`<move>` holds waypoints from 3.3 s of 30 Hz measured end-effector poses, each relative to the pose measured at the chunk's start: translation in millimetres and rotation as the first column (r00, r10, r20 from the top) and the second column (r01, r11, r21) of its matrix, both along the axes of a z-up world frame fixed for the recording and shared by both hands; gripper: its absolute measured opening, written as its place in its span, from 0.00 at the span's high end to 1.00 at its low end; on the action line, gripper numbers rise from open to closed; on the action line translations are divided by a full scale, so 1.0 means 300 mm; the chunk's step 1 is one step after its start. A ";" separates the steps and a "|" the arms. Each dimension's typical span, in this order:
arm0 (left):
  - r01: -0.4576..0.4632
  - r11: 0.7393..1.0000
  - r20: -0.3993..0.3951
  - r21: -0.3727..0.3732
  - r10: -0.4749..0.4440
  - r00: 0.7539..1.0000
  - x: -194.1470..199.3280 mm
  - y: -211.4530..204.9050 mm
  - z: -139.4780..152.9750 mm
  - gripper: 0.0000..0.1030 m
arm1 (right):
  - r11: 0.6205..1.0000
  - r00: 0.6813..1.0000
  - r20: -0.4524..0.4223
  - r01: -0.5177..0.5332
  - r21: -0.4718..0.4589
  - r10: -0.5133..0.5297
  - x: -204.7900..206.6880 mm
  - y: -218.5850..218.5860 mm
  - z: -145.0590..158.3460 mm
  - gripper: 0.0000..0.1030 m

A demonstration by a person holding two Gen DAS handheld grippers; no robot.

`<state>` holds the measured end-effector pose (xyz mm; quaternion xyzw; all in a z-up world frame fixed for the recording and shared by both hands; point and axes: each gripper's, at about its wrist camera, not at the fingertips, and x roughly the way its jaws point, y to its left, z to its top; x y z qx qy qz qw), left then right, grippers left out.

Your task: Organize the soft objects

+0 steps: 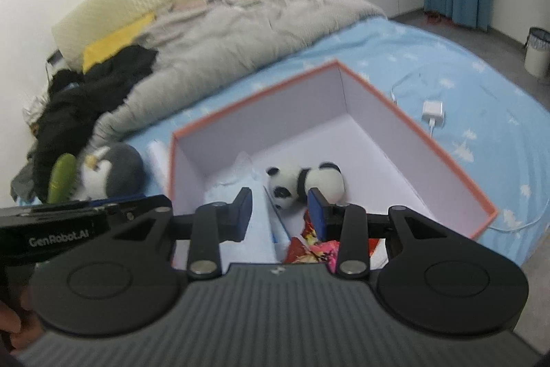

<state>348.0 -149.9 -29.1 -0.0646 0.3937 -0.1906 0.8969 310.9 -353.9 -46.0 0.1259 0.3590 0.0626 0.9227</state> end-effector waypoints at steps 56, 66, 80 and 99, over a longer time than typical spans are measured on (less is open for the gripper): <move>-0.031 0.999 0.194 -0.038 0.037 0.980 -0.871 0.147 0.356 0.63 | 0.998 0.980 0.193 -0.030 -0.062 0.042 -0.760 0.133 0.256 0.62; -0.038 0.999 0.190 -0.033 0.044 0.981 -0.865 0.152 0.351 0.62 | 0.997 0.978 0.201 -0.034 -0.065 0.046 -0.758 0.131 0.252 0.62; -0.040 0.999 0.211 0.008 0.037 0.977 -0.870 0.163 0.386 0.02 | 0.994 0.979 0.205 0.034 -0.102 -0.013 -0.765 0.113 0.252 0.10; -0.118 0.992 0.178 0.043 0.109 0.978 -0.869 0.183 0.374 0.01 | 0.995 0.976 0.217 0.031 -0.095 -0.009 -0.765 0.128 0.257 0.09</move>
